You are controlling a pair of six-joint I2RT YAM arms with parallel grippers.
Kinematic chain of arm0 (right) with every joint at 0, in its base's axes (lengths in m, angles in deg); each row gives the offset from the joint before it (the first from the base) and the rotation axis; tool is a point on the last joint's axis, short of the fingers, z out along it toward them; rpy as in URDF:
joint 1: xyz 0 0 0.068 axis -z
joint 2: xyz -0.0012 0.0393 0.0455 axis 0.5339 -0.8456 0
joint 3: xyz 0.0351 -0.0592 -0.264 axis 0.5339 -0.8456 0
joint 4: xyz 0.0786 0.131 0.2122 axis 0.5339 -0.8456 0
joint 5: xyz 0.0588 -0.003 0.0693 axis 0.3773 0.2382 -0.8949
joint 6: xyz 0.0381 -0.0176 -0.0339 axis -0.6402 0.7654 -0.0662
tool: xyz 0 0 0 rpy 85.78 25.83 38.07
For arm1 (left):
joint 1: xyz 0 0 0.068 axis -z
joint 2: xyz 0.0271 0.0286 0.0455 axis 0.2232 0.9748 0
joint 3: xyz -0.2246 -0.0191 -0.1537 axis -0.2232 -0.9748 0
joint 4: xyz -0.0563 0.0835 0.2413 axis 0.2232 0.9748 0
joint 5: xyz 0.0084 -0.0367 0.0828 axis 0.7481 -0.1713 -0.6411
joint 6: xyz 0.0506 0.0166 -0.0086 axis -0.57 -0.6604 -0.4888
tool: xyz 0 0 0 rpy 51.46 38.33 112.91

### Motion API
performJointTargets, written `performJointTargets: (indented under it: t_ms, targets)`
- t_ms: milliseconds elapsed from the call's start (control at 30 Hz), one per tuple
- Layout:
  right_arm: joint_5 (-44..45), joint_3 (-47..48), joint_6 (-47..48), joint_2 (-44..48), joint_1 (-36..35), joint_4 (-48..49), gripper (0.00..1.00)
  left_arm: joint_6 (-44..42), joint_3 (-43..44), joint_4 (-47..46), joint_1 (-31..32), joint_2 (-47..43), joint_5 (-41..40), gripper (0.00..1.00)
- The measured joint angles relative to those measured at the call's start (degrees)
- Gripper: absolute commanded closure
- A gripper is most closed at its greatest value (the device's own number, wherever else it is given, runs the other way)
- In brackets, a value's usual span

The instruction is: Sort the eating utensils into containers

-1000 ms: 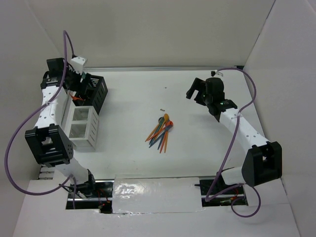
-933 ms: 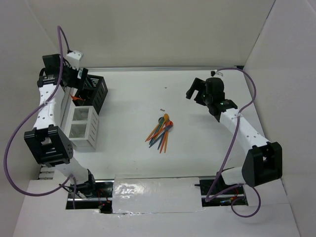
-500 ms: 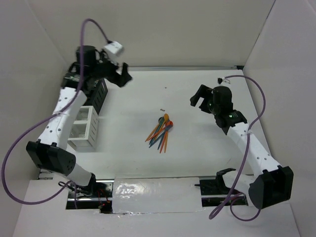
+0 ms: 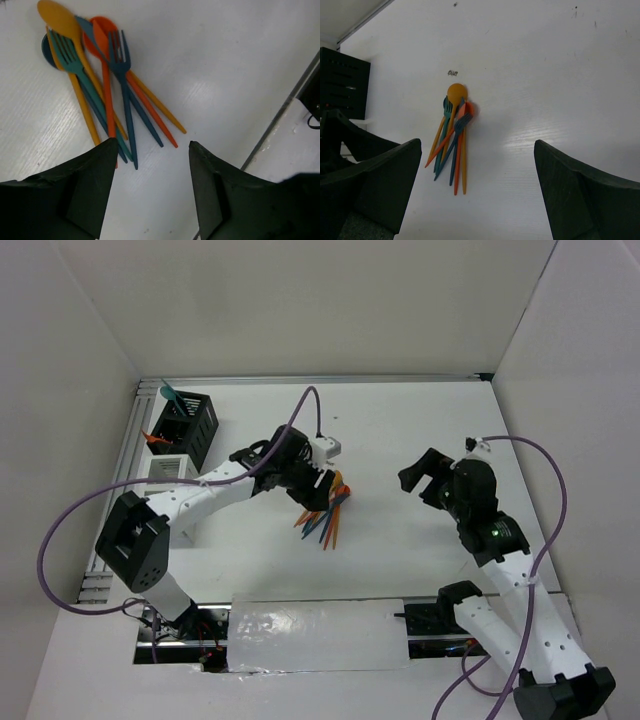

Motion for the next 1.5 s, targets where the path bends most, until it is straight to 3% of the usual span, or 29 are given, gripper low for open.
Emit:
performJointTargets:
  t_ms: [33, 233, 600, 1267, 1500]
  targets:
    - [-0.2, -0.3, -0.2, 0.7, 0.0, -0.4, 0.00, 0.0, -1.5, -1.2, -0.5, 0.0, 0.1, 0.36]
    - [-0.2, -2.1, -0.8, 3.4, 0.0, -1.1, 0.00, -1.7, -4.1, -3.3, -4.2, 1.3, 0.3, 0.40]
    - [1.2, -2.9, -0.7, -1.4, 0.0, -0.6, 0.00, -4.1, -3.7, -4.7, -2.3, 10.4, -1.1, 0.49]
    - [1.6, -3.1, -0.7, -3.8, 0.0, 1.0, 0.00, -4.5, -3.7, -4.4, -0.6, 12.9, -2.7, 0.56]
    - [1.6, -3.6, -0.7, -2.6, 0.0, 1.0, 0.00, -5.4, -3.7, -4.5, -0.4, 14.2, -4.1, 0.64]
